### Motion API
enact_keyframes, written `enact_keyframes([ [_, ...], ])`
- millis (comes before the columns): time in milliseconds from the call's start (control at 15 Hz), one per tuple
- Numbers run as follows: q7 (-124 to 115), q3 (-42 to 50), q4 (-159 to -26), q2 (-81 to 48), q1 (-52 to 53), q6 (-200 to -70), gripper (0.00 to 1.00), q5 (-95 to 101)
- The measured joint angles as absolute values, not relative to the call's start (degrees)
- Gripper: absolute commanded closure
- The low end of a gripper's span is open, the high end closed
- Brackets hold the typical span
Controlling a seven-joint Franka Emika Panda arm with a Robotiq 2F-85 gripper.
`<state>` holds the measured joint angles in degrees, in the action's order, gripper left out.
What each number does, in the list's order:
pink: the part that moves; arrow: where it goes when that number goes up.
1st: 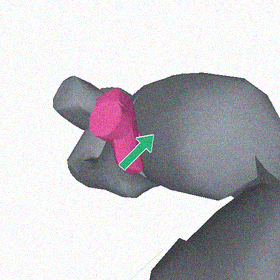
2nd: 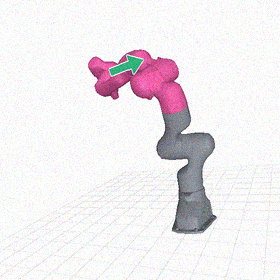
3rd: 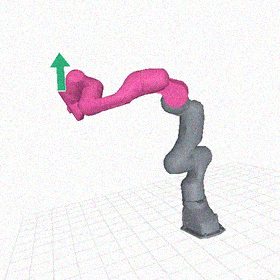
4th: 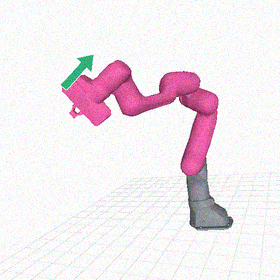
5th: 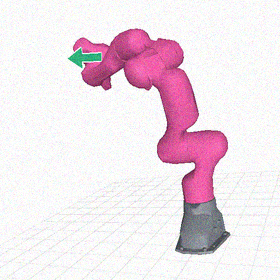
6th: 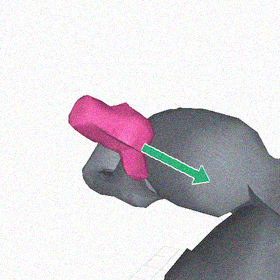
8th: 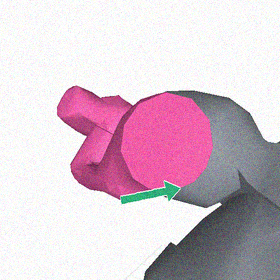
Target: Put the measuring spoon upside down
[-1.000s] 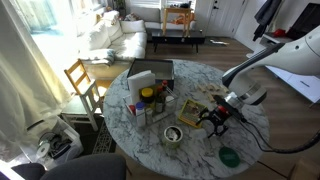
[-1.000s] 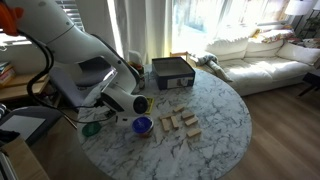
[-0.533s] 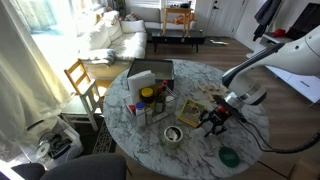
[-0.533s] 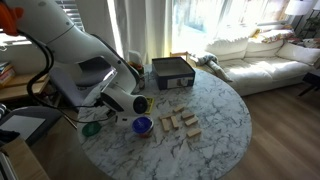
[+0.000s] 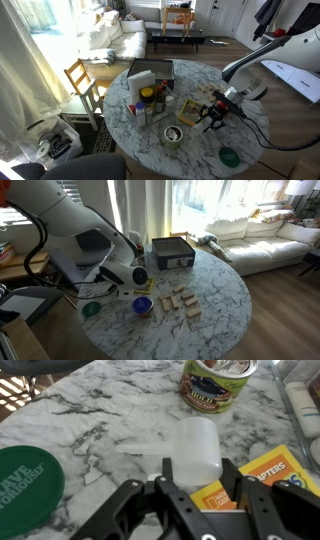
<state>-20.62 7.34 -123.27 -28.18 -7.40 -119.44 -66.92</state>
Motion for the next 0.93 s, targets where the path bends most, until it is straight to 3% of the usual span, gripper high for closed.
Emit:
enact_keyframes([
  [933, -50.51, 8.48, -131.79, -16.97, 5.89, -143.83, 0.75, -21.37],
])
